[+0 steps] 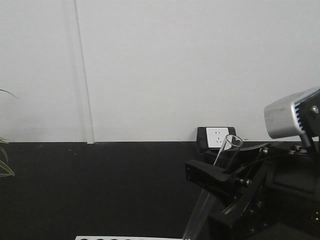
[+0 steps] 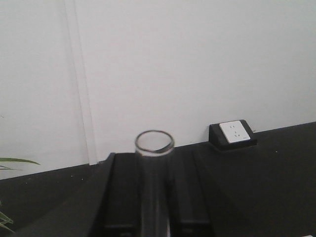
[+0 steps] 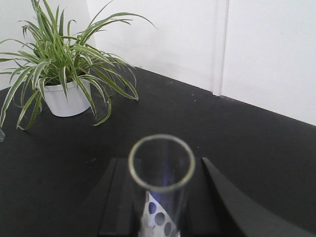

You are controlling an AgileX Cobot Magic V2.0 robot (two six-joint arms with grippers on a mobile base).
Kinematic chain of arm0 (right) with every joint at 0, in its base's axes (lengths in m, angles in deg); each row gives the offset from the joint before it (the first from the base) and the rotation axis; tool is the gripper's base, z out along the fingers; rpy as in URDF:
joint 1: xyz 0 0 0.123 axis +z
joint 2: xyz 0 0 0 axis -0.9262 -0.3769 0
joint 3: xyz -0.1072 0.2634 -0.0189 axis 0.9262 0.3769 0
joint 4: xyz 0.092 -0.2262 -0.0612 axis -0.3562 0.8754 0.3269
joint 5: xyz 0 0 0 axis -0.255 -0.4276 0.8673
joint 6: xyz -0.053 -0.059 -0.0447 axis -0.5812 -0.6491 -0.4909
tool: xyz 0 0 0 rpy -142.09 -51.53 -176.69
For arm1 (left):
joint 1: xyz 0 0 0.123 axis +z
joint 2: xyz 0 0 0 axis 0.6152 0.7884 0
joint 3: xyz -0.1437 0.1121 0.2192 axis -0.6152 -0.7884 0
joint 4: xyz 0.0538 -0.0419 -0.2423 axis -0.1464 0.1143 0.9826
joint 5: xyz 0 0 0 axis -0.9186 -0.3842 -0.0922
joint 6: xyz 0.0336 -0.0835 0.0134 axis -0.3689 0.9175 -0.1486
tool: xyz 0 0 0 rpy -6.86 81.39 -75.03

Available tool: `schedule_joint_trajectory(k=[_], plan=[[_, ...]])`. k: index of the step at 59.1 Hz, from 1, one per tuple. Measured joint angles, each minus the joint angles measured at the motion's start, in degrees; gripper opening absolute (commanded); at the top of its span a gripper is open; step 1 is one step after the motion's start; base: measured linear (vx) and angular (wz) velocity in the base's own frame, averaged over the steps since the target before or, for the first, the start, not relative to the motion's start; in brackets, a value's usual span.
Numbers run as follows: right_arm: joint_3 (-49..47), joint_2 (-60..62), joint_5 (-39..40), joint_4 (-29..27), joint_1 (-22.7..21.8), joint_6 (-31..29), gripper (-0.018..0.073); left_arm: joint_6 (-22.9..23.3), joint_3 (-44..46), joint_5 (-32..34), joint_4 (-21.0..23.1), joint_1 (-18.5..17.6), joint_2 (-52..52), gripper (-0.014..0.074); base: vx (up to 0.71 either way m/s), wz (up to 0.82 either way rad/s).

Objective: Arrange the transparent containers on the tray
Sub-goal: 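Drive the base to the bench with the yellow tray, holding both tubes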

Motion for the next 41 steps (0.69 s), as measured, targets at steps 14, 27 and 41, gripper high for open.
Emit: schedule_joint_trajectory(k=[14, 27, 41], plan=[[0.00, 0.00, 0.00, 0.00, 0.00, 0.00, 0.0054, 0.00, 0.00, 0.00, 0.00, 0.00, 0.00, 0.0062, -0.09, 0.01], [0.00, 0.00, 0.00, 0.00, 0.00, 0.00, 0.0054, 0.00, 0.00, 0.00, 0.00, 0.00, 0.00, 0.0062, -0.17, 0.01], [0.00, 0.00, 0.00, 0.00, 0.00, 0.00, 0.0054, 0.00, 0.00, 0.00, 0.00, 0.00, 0.00, 0.0062, -0.21, -0.01]])
